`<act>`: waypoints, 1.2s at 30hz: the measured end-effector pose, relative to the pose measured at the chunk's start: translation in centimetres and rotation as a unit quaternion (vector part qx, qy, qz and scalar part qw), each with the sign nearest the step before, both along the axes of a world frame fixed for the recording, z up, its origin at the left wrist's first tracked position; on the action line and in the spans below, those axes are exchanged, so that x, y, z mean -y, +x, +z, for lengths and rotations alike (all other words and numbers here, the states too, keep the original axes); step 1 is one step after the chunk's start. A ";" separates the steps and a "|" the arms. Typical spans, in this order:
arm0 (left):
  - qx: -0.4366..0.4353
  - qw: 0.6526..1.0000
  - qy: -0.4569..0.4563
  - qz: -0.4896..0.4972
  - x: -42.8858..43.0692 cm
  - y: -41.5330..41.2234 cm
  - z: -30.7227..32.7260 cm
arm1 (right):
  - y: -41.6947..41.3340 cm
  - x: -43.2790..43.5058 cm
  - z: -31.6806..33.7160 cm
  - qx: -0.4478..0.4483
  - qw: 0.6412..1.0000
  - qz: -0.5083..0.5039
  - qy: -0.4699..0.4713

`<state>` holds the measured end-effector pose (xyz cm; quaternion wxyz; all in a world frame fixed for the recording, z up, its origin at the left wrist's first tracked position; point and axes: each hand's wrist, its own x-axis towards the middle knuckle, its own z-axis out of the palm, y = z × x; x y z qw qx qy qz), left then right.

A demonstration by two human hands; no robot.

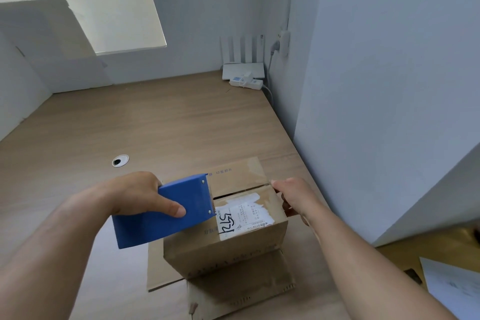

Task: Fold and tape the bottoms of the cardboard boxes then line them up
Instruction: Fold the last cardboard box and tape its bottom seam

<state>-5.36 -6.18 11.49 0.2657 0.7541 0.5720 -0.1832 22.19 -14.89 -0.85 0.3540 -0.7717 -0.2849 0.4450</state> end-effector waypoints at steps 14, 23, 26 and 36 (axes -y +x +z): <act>-0.001 1.000 0.001 -0.018 0.2 0.1 -0.1 | -3.4 -1.4 0.1 0.298 0.953 0.052 0.031; 0.055 0.998 -0.042 0.014 -1.0 -3.6 1.0 | -3.0 -1.1 0.0 0.290 0.954 0.047 0.064; 0.057 0.995 -0.071 0.031 -1.6 -6.7 0.5 | -2.8 -1.1 0.2 0.287 0.955 0.043 0.061; 0.045 0.987 -0.117 0.103 -3.3 -13.9 -1.5 | -3.3 -1.2 0.5 0.305 0.950 0.048 0.040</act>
